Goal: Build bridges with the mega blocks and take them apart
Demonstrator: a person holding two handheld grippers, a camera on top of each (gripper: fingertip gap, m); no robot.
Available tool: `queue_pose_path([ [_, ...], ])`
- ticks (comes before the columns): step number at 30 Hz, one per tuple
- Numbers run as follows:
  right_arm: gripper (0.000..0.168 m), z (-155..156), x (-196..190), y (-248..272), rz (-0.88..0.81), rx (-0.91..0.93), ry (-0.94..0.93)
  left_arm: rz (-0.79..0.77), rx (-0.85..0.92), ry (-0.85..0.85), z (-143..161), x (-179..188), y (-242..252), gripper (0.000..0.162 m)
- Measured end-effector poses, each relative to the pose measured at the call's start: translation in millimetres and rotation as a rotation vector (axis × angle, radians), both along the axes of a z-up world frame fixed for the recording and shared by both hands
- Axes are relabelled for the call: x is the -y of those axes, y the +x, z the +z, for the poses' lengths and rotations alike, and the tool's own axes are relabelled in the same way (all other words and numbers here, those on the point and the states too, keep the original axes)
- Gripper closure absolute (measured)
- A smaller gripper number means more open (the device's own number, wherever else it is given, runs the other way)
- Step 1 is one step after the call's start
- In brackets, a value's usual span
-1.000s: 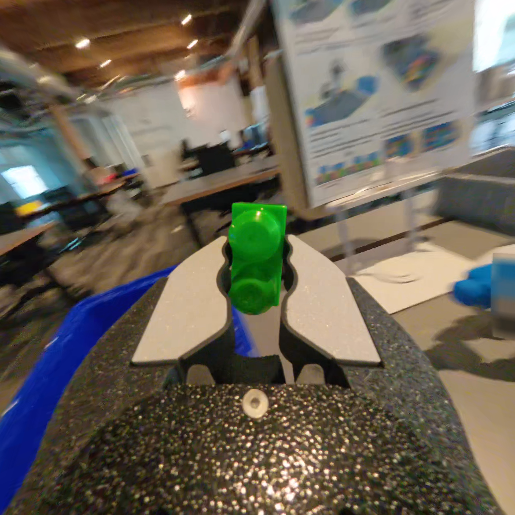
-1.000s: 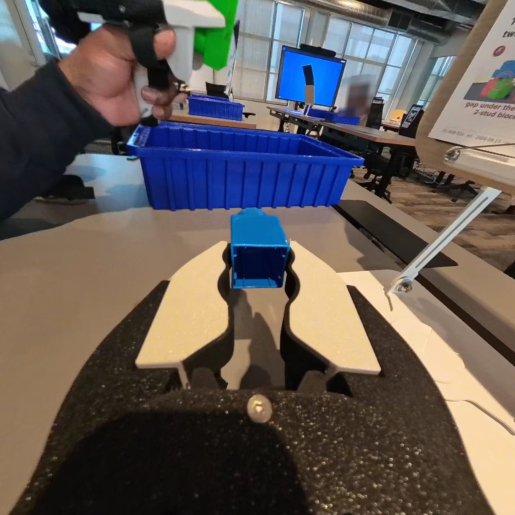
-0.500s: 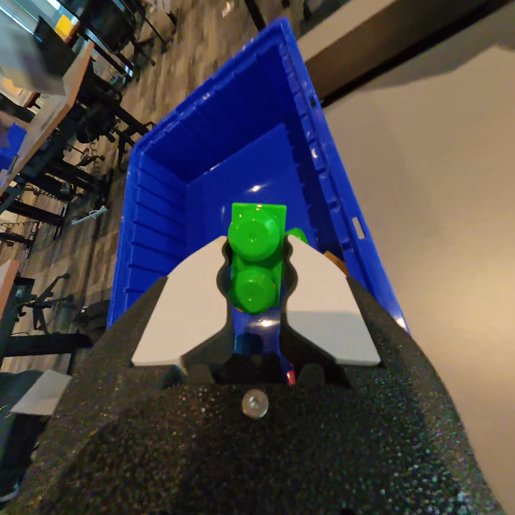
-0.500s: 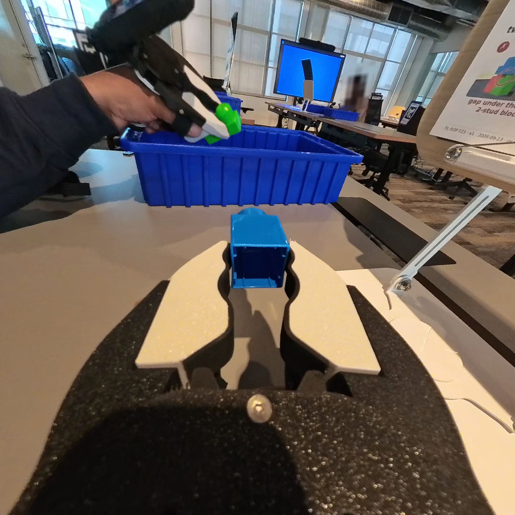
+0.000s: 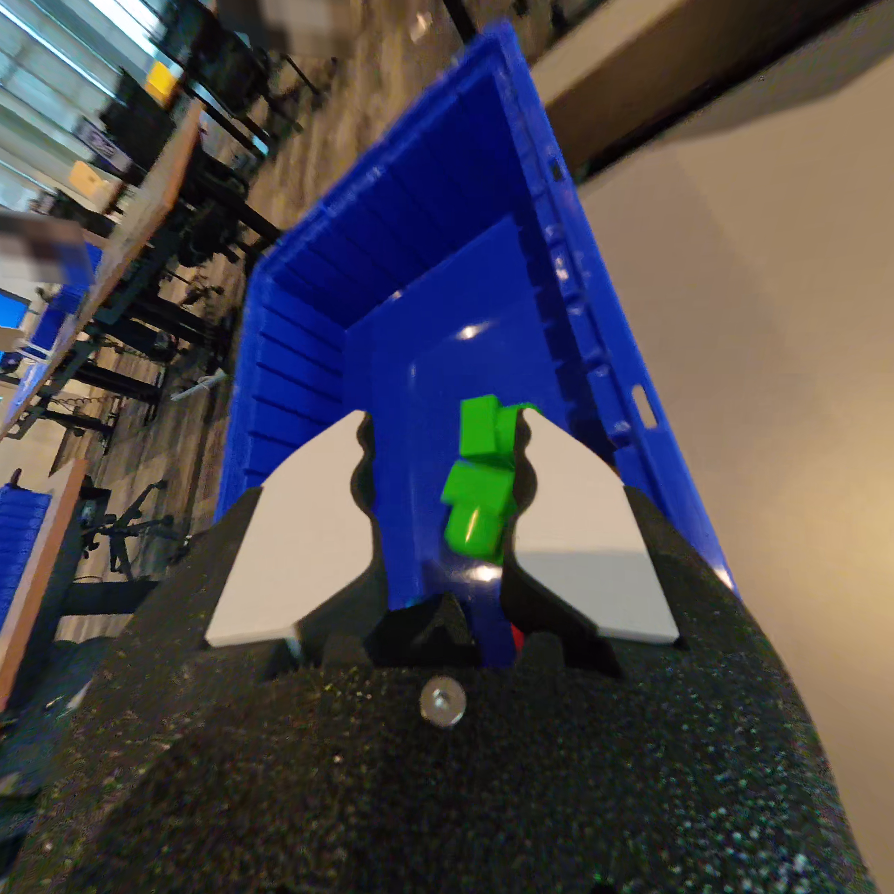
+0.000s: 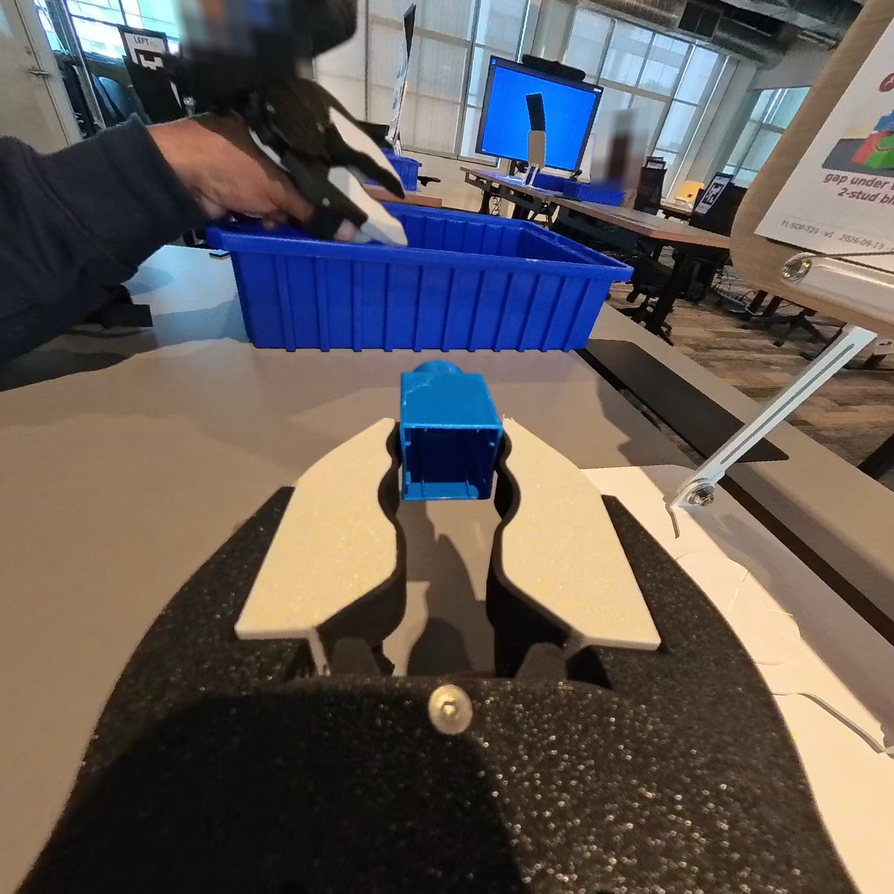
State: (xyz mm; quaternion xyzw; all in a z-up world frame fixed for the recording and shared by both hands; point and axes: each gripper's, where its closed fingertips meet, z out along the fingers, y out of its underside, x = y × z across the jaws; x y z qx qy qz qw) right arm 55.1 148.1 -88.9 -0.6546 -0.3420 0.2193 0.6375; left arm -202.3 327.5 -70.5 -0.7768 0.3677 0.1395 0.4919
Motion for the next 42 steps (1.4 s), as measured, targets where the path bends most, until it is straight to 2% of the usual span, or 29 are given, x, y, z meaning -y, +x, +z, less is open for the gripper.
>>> queue_pose_path([
  [2, 0.133, 0, 0, -2, 0.0, -0.001, -0.005, -0.024, 0.136, 0.119, 25, 0, 4, 0.107],
  [5, 0.133, 0, -3, -9, -0.003, -0.002, -0.015, -0.172, 0.476, 0.349, 89, 21, 22, 0.112],
  [7, 0.133, 6, -8, -16, -0.009, -0.009, -0.007, -0.397, 0.778, 0.461, 136, 58, 45, 0.119],
  [9, 0.133, 24, -14, -19, -0.037, -0.031, 0.019, -0.62, 1.068, 0.466, 165, 97, 68, 0.126],
  [11, 0.133, 51, -19, -18, -0.056, -0.079, 0.052, -0.68, 1.267, 0.373, 165, 109, 87, 0.131],
  [14, 0.133, 86, -32, -18, -0.077, -0.127, 0.089, -0.741, 1.409, 0.324, 149, 123, 119, 0.136],
  [17, 0.132, 99, -60, -36, -0.047, -0.14, 0.061, -0.863, 1.346, 0.445, 139, 158, 149, 0.142],
  [20, 0.133, 99, -94, -71, 0.01, -0.126, 0.01, -0.952, 1.259, 0.668, 154, 197, 151, 0.142],
  [22, 0.133, 101, -111, -105, 0.078, -0.137, -0.03, -0.977, 1.256, 0.721, 163, 210, 146, 0.142],
  [26, 0.132, 93, -137, -182, 0.17, -0.032, -0.076, -0.951, 1.243, 0.737, 164, 209, 144, 0.142],
  [31, 0.132, 57, -149, -248, 0.213, 0.144, -0.156, -0.884, 1.197, 0.754, 157, 194, 142, 0.142],
  [33, 0.132, 41, -152, -255, 0.203, 0.191, -0.175, -0.852, 1.168, 0.762, 154, 188, 141, 0.143],
  [37, 0.132, 36, -156, -251, 0.197, 0.095, -0.242, -0.839, 1.19, 0.747, 154, 183, 138, 0.143],
  [42, 0.11, 37, -155, -238, 0.188, 0.033, -0.279, -0.858, 1.149, 0.734, 148, 185, 147, 0.143],
])
